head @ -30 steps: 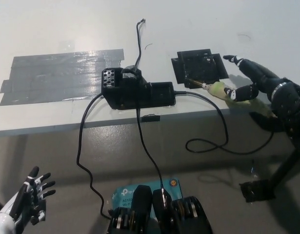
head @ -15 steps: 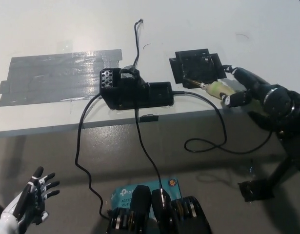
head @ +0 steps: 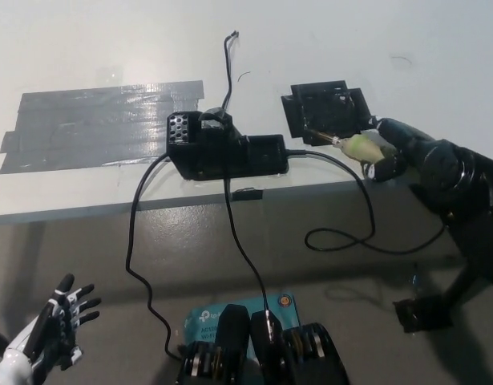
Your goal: The robot uses its right hand to grab and lift the soldering gun kept on the middle of the table and puts it in its base
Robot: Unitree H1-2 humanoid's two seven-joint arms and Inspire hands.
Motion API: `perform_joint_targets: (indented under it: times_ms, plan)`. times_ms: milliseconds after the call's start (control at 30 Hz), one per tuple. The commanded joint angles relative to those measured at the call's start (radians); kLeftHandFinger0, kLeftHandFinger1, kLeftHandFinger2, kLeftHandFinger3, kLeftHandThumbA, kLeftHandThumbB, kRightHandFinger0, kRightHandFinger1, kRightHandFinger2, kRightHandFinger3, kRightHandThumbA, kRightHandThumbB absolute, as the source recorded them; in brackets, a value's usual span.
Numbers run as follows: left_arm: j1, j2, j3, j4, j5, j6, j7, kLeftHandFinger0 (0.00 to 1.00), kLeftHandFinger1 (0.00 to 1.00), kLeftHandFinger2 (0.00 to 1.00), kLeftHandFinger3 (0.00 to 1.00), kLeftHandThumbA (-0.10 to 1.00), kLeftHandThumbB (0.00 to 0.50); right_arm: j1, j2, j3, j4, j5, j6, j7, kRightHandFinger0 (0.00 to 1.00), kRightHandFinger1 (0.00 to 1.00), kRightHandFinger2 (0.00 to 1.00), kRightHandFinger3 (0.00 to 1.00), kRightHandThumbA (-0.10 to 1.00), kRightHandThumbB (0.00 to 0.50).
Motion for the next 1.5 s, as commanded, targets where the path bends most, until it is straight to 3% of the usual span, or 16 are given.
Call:
perform_joint_targets:
  times_ms: [0, 300, 367, 800, 1000, 1033, 1067, 1100, 1133, 1167, 1200, 1233, 1300, 1367, 1400, 1467]
  plan:
    - [-0.014, 0.016, 0.009, -0.022, -0.02, -0.009, -0.023, 0.83, 0.94, 1.0, 1.0, 1.0, 0.241, -0.061, -0.029, -0.005, 0.017, -0.079, 0.01, 0.001, 1.0, 1.0, 1.0, 1.0, 0.47, 0.221]
    - [-0.021, 0.015, 0.005, -0.023, -0.019, -0.011, -0.024, 0.78, 0.91, 1.0, 1.0, 1.0, 0.261, -0.081, -0.025, 0.027, 0.064, -0.088, 0.01, -0.019, 1.0, 1.0, 1.0, 1.0, 0.5, 0.235]
    - [-0.024, 0.007, -0.001, -0.021, -0.024, -0.009, -0.03, 0.78, 0.9, 1.0, 1.0, 1.0, 0.244, -0.068, -0.026, 0.021, 0.045, -0.075, 0.01, -0.002, 1.0, 1.0, 1.0, 1.0, 0.48, 0.197]
    - [-0.048, 0.001, -0.014, -0.018, -0.025, -0.026, -0.04, 0.78, 0.89, 1.0, 1.0, 1.0, 0.362, -0.093, -0.024, 0.141, 0.121, -0.143, -0.03, -0.019, 1.0, 1.0, 1.0, 1.0, 0.61, 0.216]
    - [-0.058, -0.005, -0.034, -0.019, -0.017, -0.028, -0.052, 0.79, 0.89, 1.0, 1.0, 1.0, 0.366, -0.078, -0.048, 0.17, 0.154, -0.173, -0.051, -0.067, 1.0, 1.0, 1.0, 1.0, 0.51, 0.221]
    - [-0.058, -0.006, -0.036, -0.021, -0.016, -0.027, -0.05, 0.78, 0.88, 1.0, 1.0, 1.0, 0.388, -0.078, -0.046, 0.182, 0.183, -0.186, -0.058, -0.086, 0.95, 1.0, 1.0, 1.0, 0.51, 0.237]
    - [-0.059, -0.005, -0.038, -0.022, -0.017, -0.029, -0.051, 0.78, 0.88, 1.0, 1.0, 1.0, 0.387, -0.08, -0.044, 0.193, 0.202, -0.196, -0.055, -0.092, 0.65, 0.69, 0.79, 1.0, 0.47, 0.218]
    - [-0.06, -0.004, -0.041, -0.025, -0.017, -0.029, -0.053, 0.78, 0.88, 1.0, 1.0, 1.0, 0.387, -0.079, -0.044, 0.194, 0.211, -0.196, -0.052, -0.096, 0.45, 0.5, 0.69, 1.0, 0.45, 0.228]
    - [-0.063, -0.002, -0.047, -0.024, -0.014, -0.033, -0.055, 0.81, 0.91, 1.0, 1.0, 1.0, 0.387, -0.081, -0.047, 0.226, 0.234, -0.224, -0.057, -0.101, 0.13, 0.17, 0.4, 1.0, 0.41, 0.216]
    - [-0.067, -0.001, -0.05, -0.016, -0.013, -0.046, -0.06, 0.82, 0.92, 1.0, 1.0, 1.0, 0.373, -0.076, -0.053, 0.241, 0.229, -0.237, -0.064, -0.099, 0.2, 0.29, 0.53, 1.0, 0.36, 0.18]
    - [-0.071, -0.001, -0.053, -0.013, -0.016, -0.047, -0.062, 0.84, 0.93, 1.0, 1.0, 1.0, 0.372, -0.077, -0.058, 0.265, 0.237, -0.256, -0.072, -0.097, 0.21, 0.31, 0.53, 1.0, 0.12, 0.133]
    - [-0.076, 0.001, -0.059, -0.01, -0.012, -0.05, -0.061, 0.85, 0.94, 1.0, 1.0, 1.0, 0.376, -0.069, -0.065, 0.282, 0.231, -0.272, -0.081, -0.109, 0.12, 0.22, 0.46, 1.0, -0.09, 0.097]
    - [-0.08, 0.005, -0.066, -0.012, -0.009, -0.05, -0.063, 0.86, 0.94, 1.0, 1.0, 1.0, 0.377, -0.065, -0.065, 0.309, 0.253, -0.287, -0.089, -0.127, 0.0, 0.01, 0.21, 0.77, -0.1, 0.115]
    - [-0.084, 0.011, -0.073, -0.016, 0.0, -0.051, -0.064, 0.88, 0.95, 1.0, 1.0, 1.0, 0.366, -0.061, -0.064, 0.337, 0.271, -0.314, -0.086, -0.14, 0.0, 0.02, 0.1, 0.57, -0.08, 0.278]
    - [-0.085, 0.013, -0.076, -0.015, 0.003, -0.051, -0.064, 0.88, 0.95, 1.0, 1.0, 1.0, 0.359, -0.059, -0.063, 0.345, 0.278, -0.321, -0.088, -0.149, 0.03, 0.12, 0.15, 0.54, -0.05, 0.337]
    - [-0.09, 0.013, -0.08, -0.015, 0.007, -0.054, -0.064, 0.87, 0.95, 0.99, 1.0, 1.0, 0.358, -0.059, -0.059, 0.366, 0.301, -0.341, -0.088, -0.165, 0.01, 0.21, 0.21, 0.56, -0.07, 0.386]
